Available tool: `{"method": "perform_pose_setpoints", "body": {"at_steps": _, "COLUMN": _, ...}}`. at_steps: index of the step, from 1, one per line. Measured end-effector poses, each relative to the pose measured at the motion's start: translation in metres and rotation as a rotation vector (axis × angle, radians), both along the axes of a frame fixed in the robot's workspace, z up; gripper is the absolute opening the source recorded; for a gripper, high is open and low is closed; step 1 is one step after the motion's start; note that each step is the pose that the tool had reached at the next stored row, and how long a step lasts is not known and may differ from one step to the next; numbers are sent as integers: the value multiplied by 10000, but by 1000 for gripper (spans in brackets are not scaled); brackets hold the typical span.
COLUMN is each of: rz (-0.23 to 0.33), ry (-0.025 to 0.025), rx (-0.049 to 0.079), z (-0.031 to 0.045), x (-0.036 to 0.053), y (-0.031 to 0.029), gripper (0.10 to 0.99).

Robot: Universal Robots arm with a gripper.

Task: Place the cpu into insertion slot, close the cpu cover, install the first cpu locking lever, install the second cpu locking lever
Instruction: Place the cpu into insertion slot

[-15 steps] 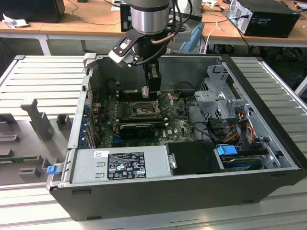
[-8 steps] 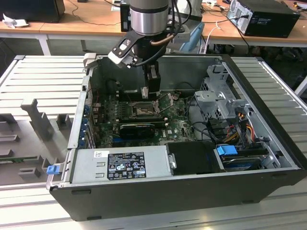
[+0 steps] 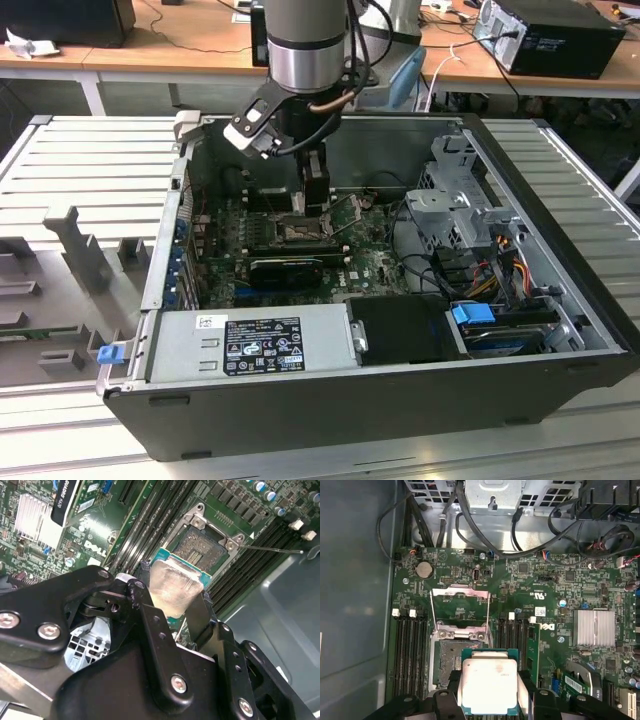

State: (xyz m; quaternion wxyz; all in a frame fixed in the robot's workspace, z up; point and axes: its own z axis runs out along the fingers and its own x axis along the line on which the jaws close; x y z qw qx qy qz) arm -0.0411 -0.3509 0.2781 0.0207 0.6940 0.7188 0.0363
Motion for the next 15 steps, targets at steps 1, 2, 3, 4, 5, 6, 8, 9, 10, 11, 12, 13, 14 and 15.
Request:
{"method": "perform_pose_setpoints", "body": {"at_steps": 1, "rz": 1, "ry": 0, "rx": 0, "z": -8, "x": 0, "y": 0, "gripper": 529}}
{"method": "perform_pose_setpoints", "body": {"at_steps": 2, "rz": 1, "ry": 1, "rx": -1, "z": -13, "x": 0, "y": 0, "gripper": 529}}
{"method": "perform_pose_setpoints", "body": {"at_steps": 3, "rz": 1, "ry": 1, "rx": -1, "z": -20, "x": 0, "y": 0, "gripper": 529}}
{"method": "perform_pose_setpoints", "body": {"at_steps": 4, "rz": 0, "ry": 0, "rx": -1, "z": -28, "x": -1, "y": 0, "gripper": 529}}
{"method": "perform_pose_setpoints", "body": {"at_steps": 5, "rz": -1, "ry": 0, "rx": -1, "z": -46, "x": -3, "y": 0, "gripper": 529}}
{"method": "perform_pose_setpoints", "body": {"at_steps": 6, "rz": -2, "ry": 1, "rx": -1, "z": -64, "x": -4, "y": 0, "gripper": 529}}
{"method": "perform_pose_setpoints", "body": {"at_steps": 8, "rz": 0, "ry": 2, "rx": -2, "z": -121, "x": -3, "y": 1, "gripper": 529}}
{"method": "perform_pose_setpoints", "body": {"at_steps": 9, "rz": -1, "ry": 3, "rx": -1, "z": -164, "x": -3, "y": 7, "gripper": 529}}
{"method": "perform_pose_setpoints", "body": {"at_steps": 10, "rz": -2, "ry": 3, "rx": 0, "z": -190, "x": -9, "y": 13, "gripper": 529}}
{"method": "perform_pose_setpoints", "body": {"at_steps": 11, "rz": -1, "ry": 2, "rx": 0, "z": -209, "x": -10, "y": 19, "gripper": 529}}
{"method": "perform_pose_setpoints", "body": {"at_steps": 12, "rz": -1, "ry": 4, "rx": 0, "z": -233, "x": -10, "y": 25, "gripper": 529}}
{"method": "perform_pose_setpoints", "body": {"at_steps": 13, "rz": -1, "ry": 8, "rx": -1, "z": -247, "x": -10, "y": 32, "gripper": 529}}
{"method": "perform_pose_setpoints", "body": {"at_steps": 14, "rz": 0, "ry": 11, "rx": -3, "z": -272, "x": -10, "y": 58, "gripper": 529}}
{"method": "perform_pose_setpoints", "body": {"at_steps": 15, "rz": -1, "ry": 11, "rx": -1, "z": -285, "x": -10, "y": 86, "gripper": 529}}
